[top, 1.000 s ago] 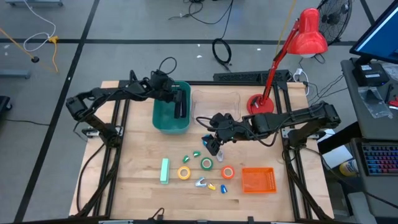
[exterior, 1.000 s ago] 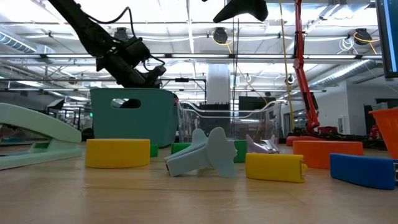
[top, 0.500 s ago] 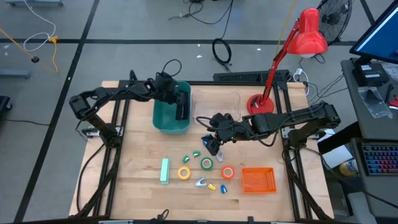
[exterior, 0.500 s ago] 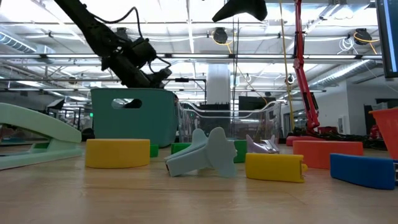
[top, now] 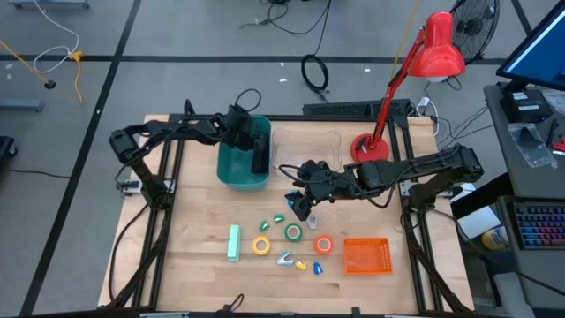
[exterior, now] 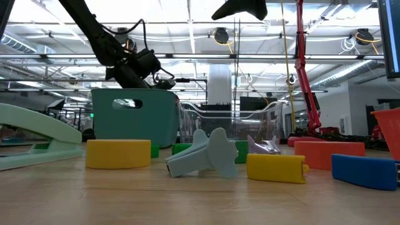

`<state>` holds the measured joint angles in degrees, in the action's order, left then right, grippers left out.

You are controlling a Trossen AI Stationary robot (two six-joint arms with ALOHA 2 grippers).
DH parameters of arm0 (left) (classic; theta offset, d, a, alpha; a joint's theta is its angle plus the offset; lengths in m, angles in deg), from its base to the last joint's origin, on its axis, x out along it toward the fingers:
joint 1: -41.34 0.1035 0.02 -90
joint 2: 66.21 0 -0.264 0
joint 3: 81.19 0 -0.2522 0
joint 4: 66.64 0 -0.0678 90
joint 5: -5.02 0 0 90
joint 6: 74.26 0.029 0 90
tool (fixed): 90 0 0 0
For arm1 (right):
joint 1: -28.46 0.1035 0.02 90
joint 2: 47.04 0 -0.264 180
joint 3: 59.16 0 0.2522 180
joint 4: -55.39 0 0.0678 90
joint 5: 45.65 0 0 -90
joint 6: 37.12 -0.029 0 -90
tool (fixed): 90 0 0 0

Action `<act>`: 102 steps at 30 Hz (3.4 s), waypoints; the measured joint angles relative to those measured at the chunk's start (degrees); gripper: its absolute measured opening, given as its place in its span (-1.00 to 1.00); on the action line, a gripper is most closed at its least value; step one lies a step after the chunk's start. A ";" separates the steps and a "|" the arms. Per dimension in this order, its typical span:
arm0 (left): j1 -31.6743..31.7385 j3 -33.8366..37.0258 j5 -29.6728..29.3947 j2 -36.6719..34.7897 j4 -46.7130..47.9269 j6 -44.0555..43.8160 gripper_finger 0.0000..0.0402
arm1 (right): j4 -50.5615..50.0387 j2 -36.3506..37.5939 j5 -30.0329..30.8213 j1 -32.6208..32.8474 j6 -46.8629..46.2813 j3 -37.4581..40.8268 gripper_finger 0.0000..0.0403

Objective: Pick and place Stapler, Stapler remover, tape
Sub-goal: Put the large black stapler into the blue bin

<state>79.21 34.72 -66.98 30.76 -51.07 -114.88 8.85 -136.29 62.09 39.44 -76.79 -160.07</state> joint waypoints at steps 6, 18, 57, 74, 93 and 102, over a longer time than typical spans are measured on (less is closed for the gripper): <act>0.20 0.17 -1.16 0.22 -1.73 0.61 0.10 | 0.68 0.00 -0.02 0.00 -0.01 0.00 0.11; 1.40 0.17 1.36 -0.70 -2.55 0.40 0.33 | 1.24 0.00 -0.04 0.00 -0.12 0.00 0.11; -0.02 0.13 2.61 -4.35 7.53 -0.68 -0.19 | 1.29 -0.02 -1.49 0.17 0.25 0.00 0.11; -0.90 0.13 0.91 -4.35 10.16 -2.21 -0.19 | 1.29 -0.02 -1.55 0.17 1.11 0.00 0.11; -1.27 0.13 0.35 -4.35 10.40 -1.92 -0.19 | 1.29 -0.02 -1.66 0.17 1.56 0.00 0.11; -1.27 0.13 1.44 -4.35 11.49 -1.53 -0.19 | 1.29 -0.02 -1.66 0.17 1.56 0.00 0.11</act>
<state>77.94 34.85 -65.54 26.41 -39.58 -116.41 10.14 -136.31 60.42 39.61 -75.23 -160.07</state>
